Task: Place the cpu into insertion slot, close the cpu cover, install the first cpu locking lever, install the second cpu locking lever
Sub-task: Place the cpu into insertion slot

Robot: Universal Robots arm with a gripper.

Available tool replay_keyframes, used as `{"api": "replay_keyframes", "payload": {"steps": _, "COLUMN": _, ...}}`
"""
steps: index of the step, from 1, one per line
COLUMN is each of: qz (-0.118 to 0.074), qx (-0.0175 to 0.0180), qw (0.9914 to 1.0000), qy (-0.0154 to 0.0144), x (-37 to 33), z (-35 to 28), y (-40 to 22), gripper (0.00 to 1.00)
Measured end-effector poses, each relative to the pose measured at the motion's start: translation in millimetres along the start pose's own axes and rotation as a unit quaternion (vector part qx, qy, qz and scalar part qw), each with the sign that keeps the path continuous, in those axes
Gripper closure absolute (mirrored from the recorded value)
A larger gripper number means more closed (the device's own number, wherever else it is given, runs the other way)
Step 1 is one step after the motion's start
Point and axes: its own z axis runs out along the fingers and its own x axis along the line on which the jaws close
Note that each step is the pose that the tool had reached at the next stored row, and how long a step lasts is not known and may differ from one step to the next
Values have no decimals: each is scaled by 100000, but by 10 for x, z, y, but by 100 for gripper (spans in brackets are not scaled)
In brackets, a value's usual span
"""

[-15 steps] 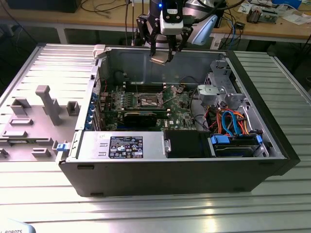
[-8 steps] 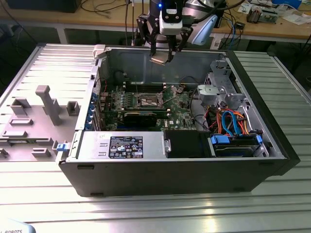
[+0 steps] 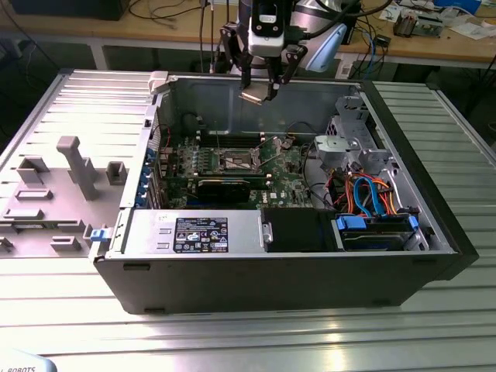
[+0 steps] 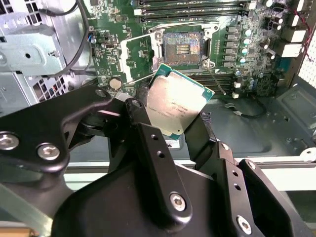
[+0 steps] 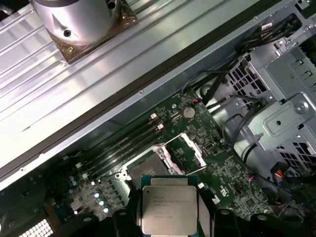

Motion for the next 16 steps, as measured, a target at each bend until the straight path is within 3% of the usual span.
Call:
{"api": "replay_keyframes", "payload": {"steps": 11, "qz": 244, "qx": -9, "qw": 100000, "qy": -24, "x": 0, "z": 1, "y": 0, "gripper": 46}}
{"api": "replay_keyframes", "payload": {"steps": 16, "qz": 1388, "qx": -30, "qw": 99990, "qy": -129, "x": 0, "z": 1, "y": 0, "gripper": 46}}
